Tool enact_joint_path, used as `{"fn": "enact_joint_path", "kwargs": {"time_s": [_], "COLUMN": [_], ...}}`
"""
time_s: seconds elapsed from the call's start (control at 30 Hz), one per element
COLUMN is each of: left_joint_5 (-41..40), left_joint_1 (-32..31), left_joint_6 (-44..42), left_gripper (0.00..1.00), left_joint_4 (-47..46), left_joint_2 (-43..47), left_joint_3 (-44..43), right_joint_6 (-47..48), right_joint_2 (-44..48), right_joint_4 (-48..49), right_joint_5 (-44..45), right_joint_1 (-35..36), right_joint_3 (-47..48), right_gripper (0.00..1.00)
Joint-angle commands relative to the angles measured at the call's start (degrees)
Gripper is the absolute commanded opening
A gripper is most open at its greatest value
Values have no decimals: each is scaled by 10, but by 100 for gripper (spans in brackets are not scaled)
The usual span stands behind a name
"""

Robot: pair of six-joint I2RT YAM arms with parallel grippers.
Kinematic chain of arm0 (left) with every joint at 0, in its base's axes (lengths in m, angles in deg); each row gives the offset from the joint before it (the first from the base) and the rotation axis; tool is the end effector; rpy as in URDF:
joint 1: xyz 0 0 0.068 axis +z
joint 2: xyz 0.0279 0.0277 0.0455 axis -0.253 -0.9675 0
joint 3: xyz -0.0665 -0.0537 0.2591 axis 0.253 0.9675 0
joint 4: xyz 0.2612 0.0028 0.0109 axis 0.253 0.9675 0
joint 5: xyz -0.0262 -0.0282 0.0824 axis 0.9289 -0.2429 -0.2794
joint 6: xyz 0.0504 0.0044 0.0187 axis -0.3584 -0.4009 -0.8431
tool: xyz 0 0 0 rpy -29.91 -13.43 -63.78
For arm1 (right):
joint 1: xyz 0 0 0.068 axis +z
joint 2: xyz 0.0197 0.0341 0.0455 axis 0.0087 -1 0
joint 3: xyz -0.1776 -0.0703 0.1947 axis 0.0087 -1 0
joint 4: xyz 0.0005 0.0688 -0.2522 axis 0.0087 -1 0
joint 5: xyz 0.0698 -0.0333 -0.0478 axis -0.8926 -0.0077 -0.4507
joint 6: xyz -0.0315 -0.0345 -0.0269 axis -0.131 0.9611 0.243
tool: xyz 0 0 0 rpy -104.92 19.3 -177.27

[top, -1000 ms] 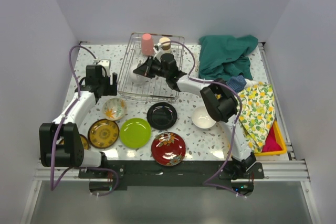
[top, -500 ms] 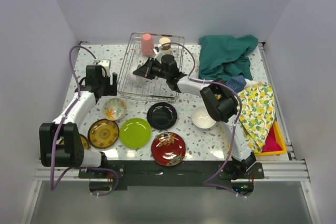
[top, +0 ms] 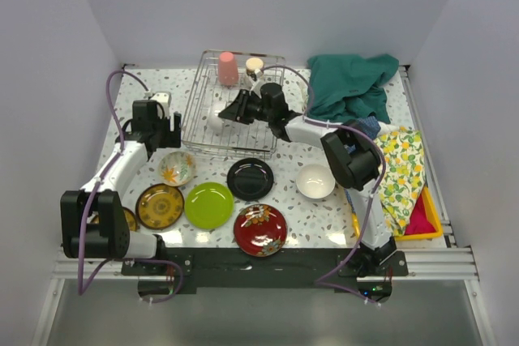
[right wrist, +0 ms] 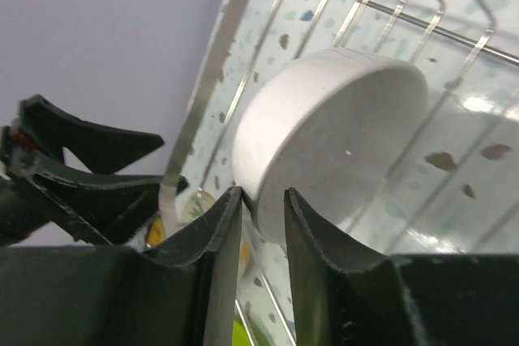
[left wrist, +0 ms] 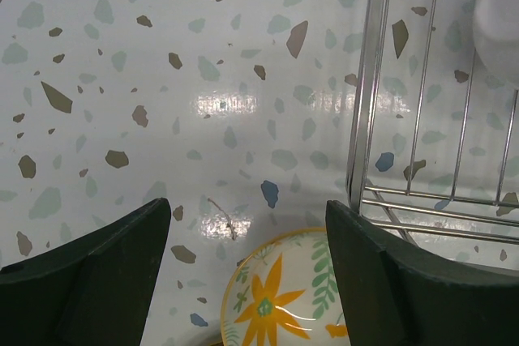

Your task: Load the mixed dishes into the dish rack

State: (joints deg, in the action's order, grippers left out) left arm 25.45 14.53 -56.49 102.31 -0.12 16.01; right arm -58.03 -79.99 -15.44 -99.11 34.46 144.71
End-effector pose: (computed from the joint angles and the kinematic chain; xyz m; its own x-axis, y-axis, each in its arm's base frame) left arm 0.2928 0.0012 0.2361 -0.7027 -0.0054 -0.7115 -0.0417 0.9986 0.0335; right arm 0.4113 0.3059 0.1905 -0.7834 0.3034 -0.5425 -0.3946 0.4315 0.8112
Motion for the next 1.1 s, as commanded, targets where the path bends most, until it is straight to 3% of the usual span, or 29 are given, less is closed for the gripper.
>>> {"fn": "enact_joint_path", "kwargs": {"time_s": [0.0, 0.17, 0.43, 0.63, 0.77, 0.93, 1.07], "left_joint_5": [28, 29, 43, 45, 47, 46, 43], "left_joint_1": [1, 1, 1, 1, 1, 1, 1], "left_joint_6": [5, 6, 11, 21, 26, 23, 19], "left_gripper": [83, 83, 84, 85, 86, 86, 86], "left_joint_4": [-28, -37, -50, -65, -70, -69, -66], "left_joint_2": [28, 39, 54, 54, 50, 42, 34], "left_joint_3": [-3, 1, 1, -14, -32, -46, -54], "right_joint_6": [133, 230, 330, 560, 706, 767, 786], "right_joint_2": [52, 91, 177, 291, 368, 492, 526], "right_joint_4": [-172, -307, -414, -600, -734, -765, -768], "right_joint_5": [37, 59, 79, 93, 140, 159, 142], "right_joint_1": [-16, -24, -27, -27, -27, -26, -25], "right_joint_3": [-4, 10, 0, 7, -75, -220, -275], "right_gripper": [35, 47, 49, 50, 50, 50, 50]}}
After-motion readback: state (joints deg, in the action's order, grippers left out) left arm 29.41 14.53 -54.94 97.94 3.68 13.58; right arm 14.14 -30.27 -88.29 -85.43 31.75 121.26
